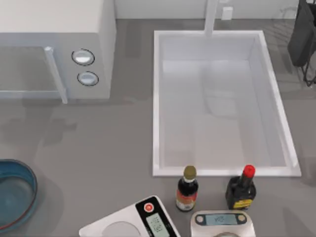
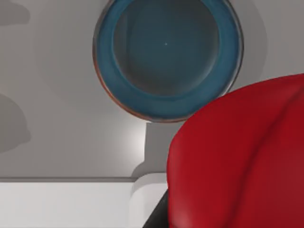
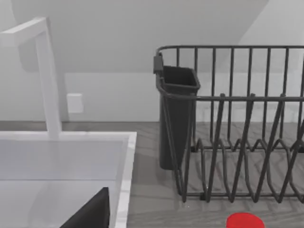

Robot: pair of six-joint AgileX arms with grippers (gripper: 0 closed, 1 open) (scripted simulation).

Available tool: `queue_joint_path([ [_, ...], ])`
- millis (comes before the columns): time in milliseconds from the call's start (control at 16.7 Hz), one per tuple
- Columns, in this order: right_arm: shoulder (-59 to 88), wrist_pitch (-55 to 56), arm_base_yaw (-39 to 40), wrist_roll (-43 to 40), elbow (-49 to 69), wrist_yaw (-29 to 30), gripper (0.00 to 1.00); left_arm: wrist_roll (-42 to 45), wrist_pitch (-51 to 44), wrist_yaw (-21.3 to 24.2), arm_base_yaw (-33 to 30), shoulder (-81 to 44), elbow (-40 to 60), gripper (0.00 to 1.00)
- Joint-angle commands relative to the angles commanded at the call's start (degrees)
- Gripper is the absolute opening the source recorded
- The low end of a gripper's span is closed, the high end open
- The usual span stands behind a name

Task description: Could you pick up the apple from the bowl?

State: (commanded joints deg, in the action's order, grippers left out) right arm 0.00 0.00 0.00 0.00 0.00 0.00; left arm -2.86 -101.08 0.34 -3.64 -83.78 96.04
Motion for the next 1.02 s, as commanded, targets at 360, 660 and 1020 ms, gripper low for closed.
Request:
queue_joint_path([
  [360, 0.0, 0.0, 0.0, 0.0, 0.0, 0.0, 1.0, -9.6, 6.5, -0.1, -9.6, -5.3, -2.1, 0.0],
  [660, 0.0, 0.0, 0.0, 0.0, 0.0, 0.0, 1.0, -27.3, 18.1, -0.3, -27.7, -12.9, -6.5, 0.0],
  [1020, 0.0, 0.0, 0.0, 0.0, 0.0, 0.0, 1.0, -32.8, 23.2, -0.3, -33.3, -15.5, -8.8, 0.0],
])
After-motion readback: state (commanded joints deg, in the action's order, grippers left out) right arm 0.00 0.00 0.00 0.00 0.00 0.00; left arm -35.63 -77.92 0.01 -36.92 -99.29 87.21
